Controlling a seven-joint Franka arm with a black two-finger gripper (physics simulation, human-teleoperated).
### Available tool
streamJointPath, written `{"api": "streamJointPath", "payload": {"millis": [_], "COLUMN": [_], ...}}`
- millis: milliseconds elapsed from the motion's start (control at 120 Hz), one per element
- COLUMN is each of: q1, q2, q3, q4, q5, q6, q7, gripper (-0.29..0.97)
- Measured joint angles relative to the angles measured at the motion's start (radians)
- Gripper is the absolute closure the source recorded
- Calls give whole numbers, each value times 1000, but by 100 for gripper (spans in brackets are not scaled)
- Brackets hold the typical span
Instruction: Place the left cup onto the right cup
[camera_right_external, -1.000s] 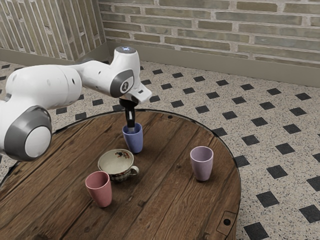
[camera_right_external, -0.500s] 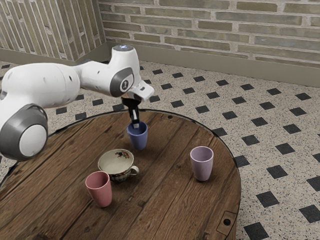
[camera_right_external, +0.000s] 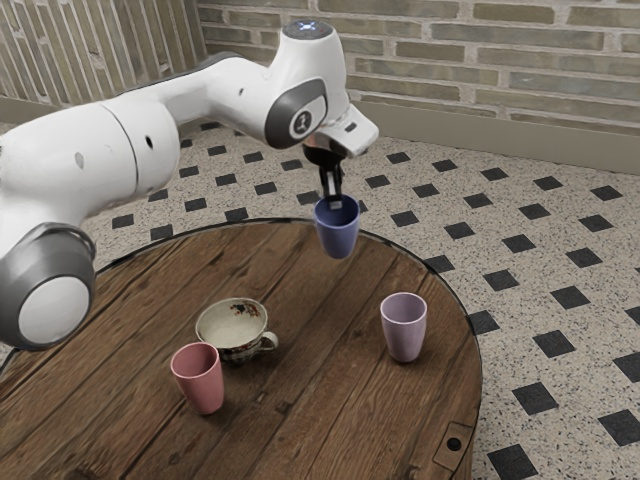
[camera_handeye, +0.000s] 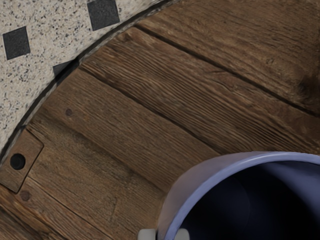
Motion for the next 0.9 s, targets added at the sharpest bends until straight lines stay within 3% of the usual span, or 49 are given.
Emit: {"api": "streamJointPath", "payload": {"millis": [408, 900], "q1": [-167, -186], "q2": [2, 53], "q3": [29, 14], "q4": [50, 74], "q5": [-16, -55], "q6": [-65, -193], "q7": [-68, -219], "gripper": [79, 79]}}
